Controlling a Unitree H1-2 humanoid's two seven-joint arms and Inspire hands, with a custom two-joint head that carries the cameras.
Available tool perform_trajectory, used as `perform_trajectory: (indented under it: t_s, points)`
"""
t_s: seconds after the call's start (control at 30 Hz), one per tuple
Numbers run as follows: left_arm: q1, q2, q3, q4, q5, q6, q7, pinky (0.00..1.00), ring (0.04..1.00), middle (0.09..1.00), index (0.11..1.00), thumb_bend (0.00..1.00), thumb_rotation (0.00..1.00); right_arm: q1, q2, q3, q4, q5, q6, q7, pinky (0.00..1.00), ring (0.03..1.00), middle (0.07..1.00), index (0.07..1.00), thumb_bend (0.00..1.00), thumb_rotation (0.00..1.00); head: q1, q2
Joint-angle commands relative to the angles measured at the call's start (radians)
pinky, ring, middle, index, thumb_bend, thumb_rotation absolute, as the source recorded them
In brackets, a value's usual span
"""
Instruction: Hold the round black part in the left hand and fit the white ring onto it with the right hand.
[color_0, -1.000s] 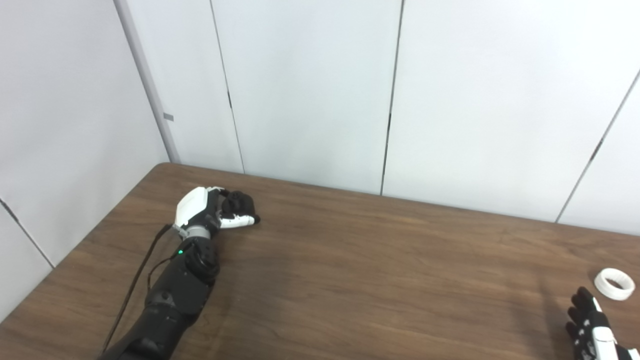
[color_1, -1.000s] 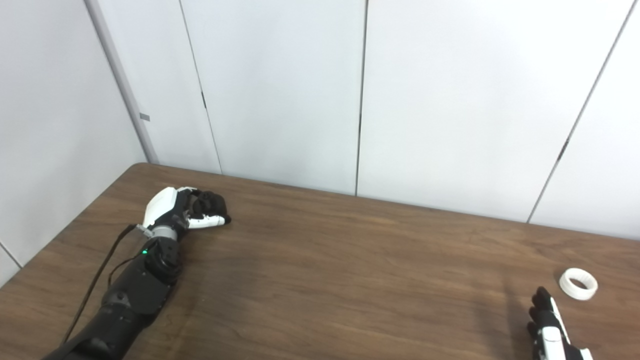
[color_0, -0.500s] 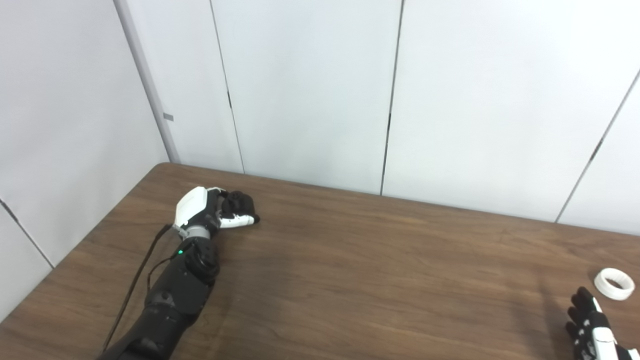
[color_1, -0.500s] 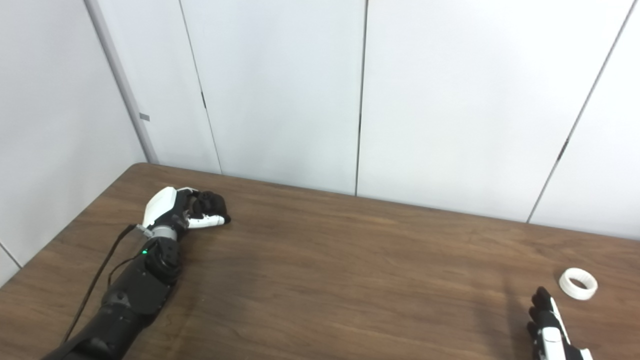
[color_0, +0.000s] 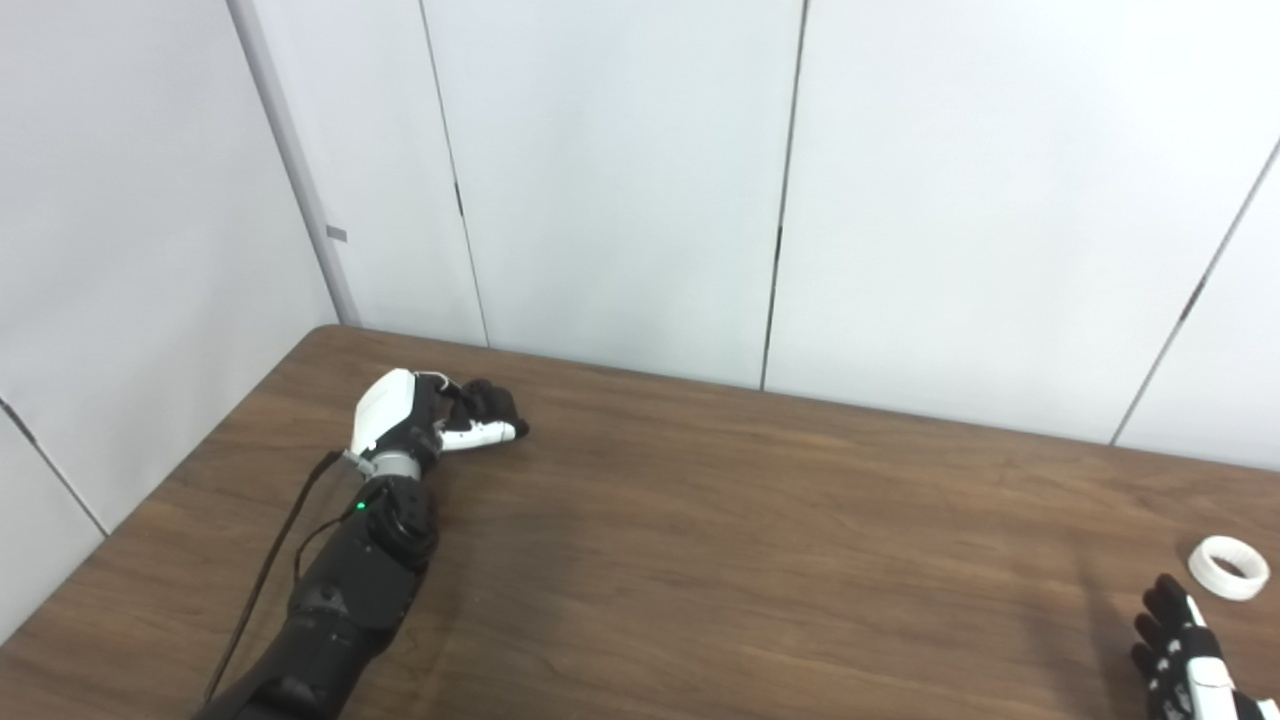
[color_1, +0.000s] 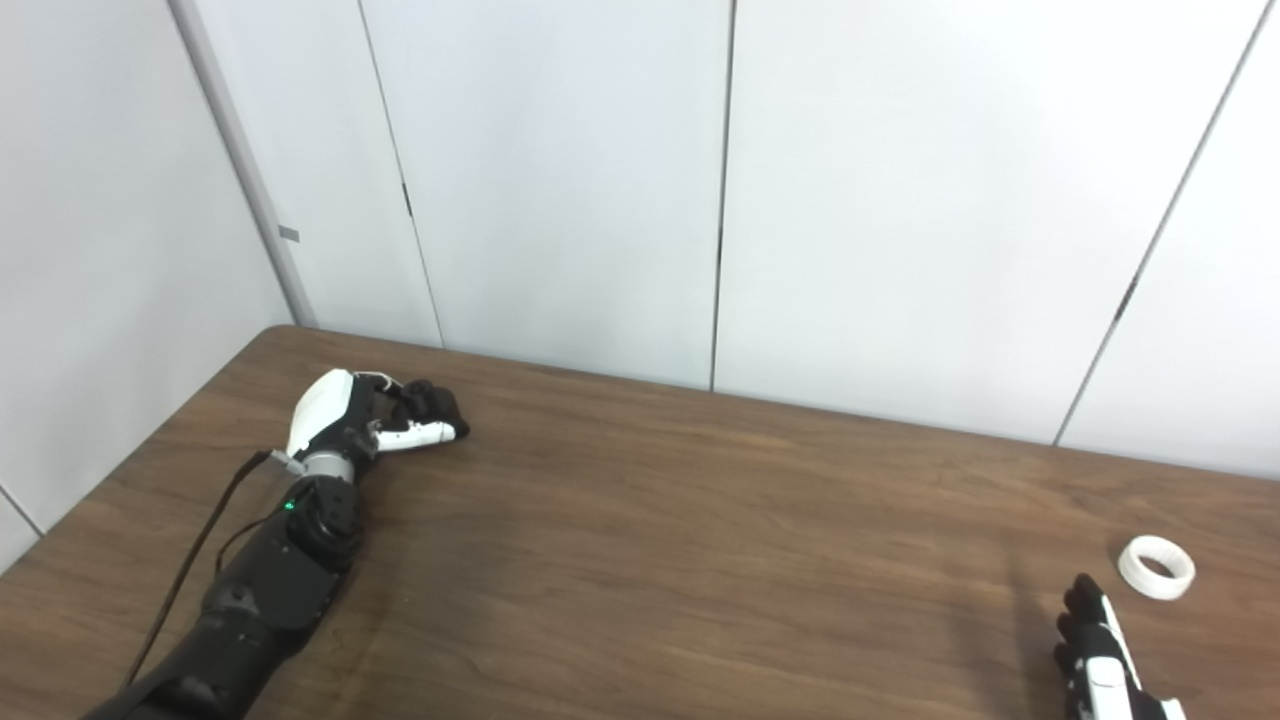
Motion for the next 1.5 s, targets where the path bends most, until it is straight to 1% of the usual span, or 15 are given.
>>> perform_trajectory:
  t_s: [0.0,0.2,0.33,0.43,0.57,0.63,0.73,0.8,0.93,1.1,1.33,1.47]
  points:
    - [-0.027,0.019,0.003,-0.011,-0.004,-0.016,0.013,0.98,0.893,0.784,0.486,0.52,0.06,-0.001,-0.011,-0.001,-0.003,0.000,-0.002,0.005,1.00,1.000,0.999,1.000,0.40,1.00,0.002,0.000]
    - [-0.024,0.023,0.001,-0.011,-0.006,-0.031,0.019,0.97,0.883,0.774,0.486,0.52,0.06,-0.003,-0.008,-0.003,-0.001,-0.007,-0.001,-0.002,1.00,1.000,0.991,1.000,0.39,1.00,-0.001,0.002]
    - [-0.003,0.022,0.001,-0.064,-0.008,-0.027,0.002,0.94,0.881,0.771,0.486,0.52,0.06,-0.003,-0.004,-0.003,-0.003,-0.010,0.003,-0.005,1.00,0.997,0.980,1.000,0.38,1.00,-0.005,0.005]
    - [0.016,0.022,-0.014,-0.103,0.003,-0.043,-0.004,0.91,0.869,0.764,0.486,0.52,0.06,-0.003,-0.005,0.000,0.003,-0.017,-0.007,-0.004,1.00,0.993,0.984,1.000,0.37,1.00,-0.012,0.007]
    - [0.041,0.006,-0.046,-0.211,0.028,-0.016,-0.030,0.89,0.883,0.773,0.487,0.52,0.06,-0.004,0.002,0.002,0.007,-0.011,-0.009,-0.002,1.00,0.993,0.984,1.000,0.37,1.00,-0.024,0.011]
    - [0.053,0.000,-0.066,-0.257,0.045,-0.024,-0.035,0.92,0.887,0.774,0.487,0.52,0.06,-0.005,0.003,0.004,0.009,-0.014,-0.008,-0.003,1.00,0.993,0.987,1.000,0.38,1.00,-0.027,0.012]
    - [0.077,-0.012,-0.104,-0.336,0.081,-0.041,-0.043,0.99,0.866,0.759,0.486,0.52,0.06,-0.008,0.007,0.006,0.010,-0.018,-0.003,-0.007,1.00,0.985,0.984,0.995,0.40,1.00,-0.034,0.014]
    - [0.088,-0.017,-0.124,-0.376,0.104,-0.041,-0.053,0.99,0.854,0.746,0.485,0.52,0.06,-0.009,0.008,0.008,0.010,-0.021,0.000,-0.009,1.00,0.989,0.987,0.999,0.40,1.00,-0.039,0.017]
    - [0.117,-0.044,-0.155,-0.475,0.126,-0.021,-0.100,1.00,0.855,0.753,0.486,0.52,0.06,-0.012,0.012,0.012,0.017,-0.026,-0.007,-0.013,1.00,0.984,0.977,0.994,0.40,1.00,-0.059,0.019]
    - [0.170,-0.100,-0.167,-0.603,0.113,0.017,-0.179,1.00,0.881,0.770,0.487,0.52,0.06,-0.013,0.024,0.017,0.016,-0.029,-0.009,-0.020,1.00,0.980,0.973,0.994,0.39,1.00,-0.091,0.026]
    - [0.244,-0.143,-0.225,-0.755,0.156,0.002,-0.260,1.00,0.870,0.765,0.486,0.52,0.06,-0.019,0.038,0.026,0.012,-0.050,0.008,-0.035,1.00,0.978,0.970,0.989,0.44,1.00,-0.140,0.040]
    - [0.279,-0.159,-0.255,-0.802,0.182,-0.011,-0.279,1.00,0.864,0.761,0.485,0.52,0.06,-0.025,0.049,0.028,0.010,-0.052,0.010,-0.045,1.00,0.972,0.961,0.978,0.46,1.00,-0.161,0.048]
